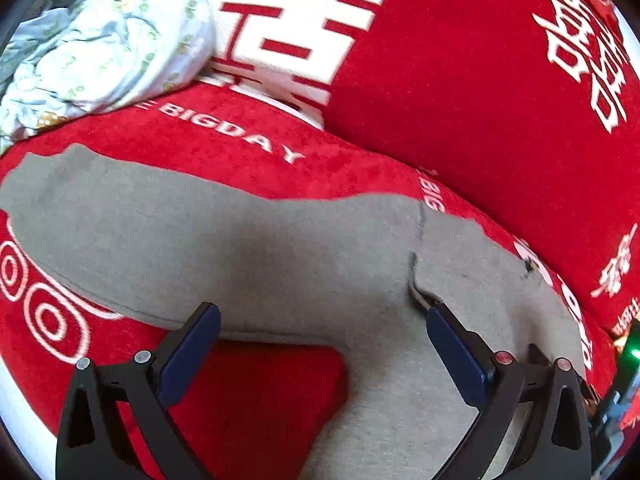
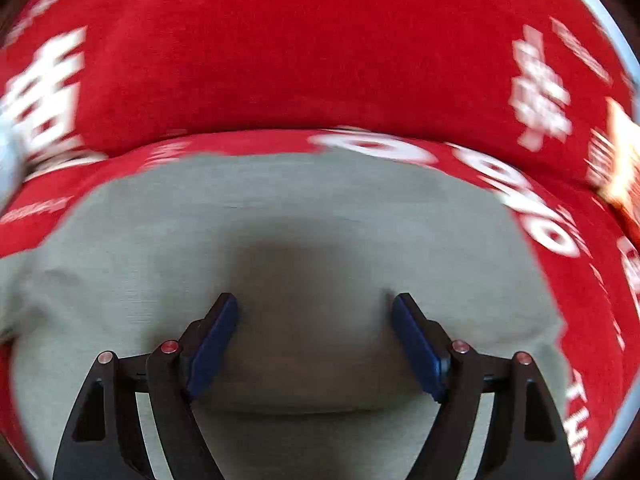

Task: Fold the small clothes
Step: 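Reach the left tool to the other sleeve cuff and grasp it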

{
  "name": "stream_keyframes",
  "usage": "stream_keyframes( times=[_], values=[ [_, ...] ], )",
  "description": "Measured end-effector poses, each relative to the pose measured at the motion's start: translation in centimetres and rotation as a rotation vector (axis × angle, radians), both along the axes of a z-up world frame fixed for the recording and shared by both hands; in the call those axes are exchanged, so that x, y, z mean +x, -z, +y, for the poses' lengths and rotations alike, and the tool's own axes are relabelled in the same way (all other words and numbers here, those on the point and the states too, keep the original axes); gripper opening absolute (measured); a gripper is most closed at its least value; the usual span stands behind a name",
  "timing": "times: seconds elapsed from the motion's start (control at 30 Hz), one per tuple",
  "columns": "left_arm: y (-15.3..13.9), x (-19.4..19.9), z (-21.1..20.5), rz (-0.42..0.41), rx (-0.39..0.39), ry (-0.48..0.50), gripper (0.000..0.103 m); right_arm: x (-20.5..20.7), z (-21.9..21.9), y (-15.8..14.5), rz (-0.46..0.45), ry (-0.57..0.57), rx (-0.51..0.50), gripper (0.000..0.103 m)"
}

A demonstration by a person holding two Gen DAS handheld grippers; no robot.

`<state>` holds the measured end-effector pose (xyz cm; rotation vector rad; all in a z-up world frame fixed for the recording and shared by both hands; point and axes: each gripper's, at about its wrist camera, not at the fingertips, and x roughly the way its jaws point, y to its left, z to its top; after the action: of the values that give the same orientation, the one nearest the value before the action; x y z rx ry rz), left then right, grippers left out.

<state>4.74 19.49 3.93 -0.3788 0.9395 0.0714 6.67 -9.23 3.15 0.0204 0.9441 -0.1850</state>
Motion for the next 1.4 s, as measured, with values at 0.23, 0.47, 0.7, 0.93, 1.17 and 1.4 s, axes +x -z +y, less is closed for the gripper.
stream_keyframes(
  times=[0.23, 0.47, 0.7, 0.93, 1.17, 1.4],
  values=[
    [0.6, 0.3, 3.3, 0.024, -0.036, -0.088, 0.103, 3.0, 10.5, 1.5, 0.036, -0.256, -0.099, 0.084],
    [1.5, 0.7, 3.7, 0.058, -0.033, -0.093, 0.103, 2.4, 12.4, 0.9, -0.018, -0.341, -0.008, 0.084],
    [1.7, 0.5, 5.6, 0.084, -0.001, -0.163, 0.103, 0.5, 7.9, 0.7, -0.102, -0.237, 0.068, 0.086],
    [2.2, -2.4, 13.8, 0.14, 0.076, -0.453, 0.103, 0.8, 5.7, 2.5, -0.057, -0.187, 0.192, 0.093],
    [3.5, -3.5, 24.6, 0.196, -0.004, -0.634, 0.103, 0.4, 6.4, 2.6, -0.037, -0.22, 0.131, 0.099],
    [2.9, 0.6, 26.5, 0.235, 0.085, -0.501, 0.076, 0.3, 6.2, 2.5, -0.037, -0.221, 0.14, 0.099]
  ],
)
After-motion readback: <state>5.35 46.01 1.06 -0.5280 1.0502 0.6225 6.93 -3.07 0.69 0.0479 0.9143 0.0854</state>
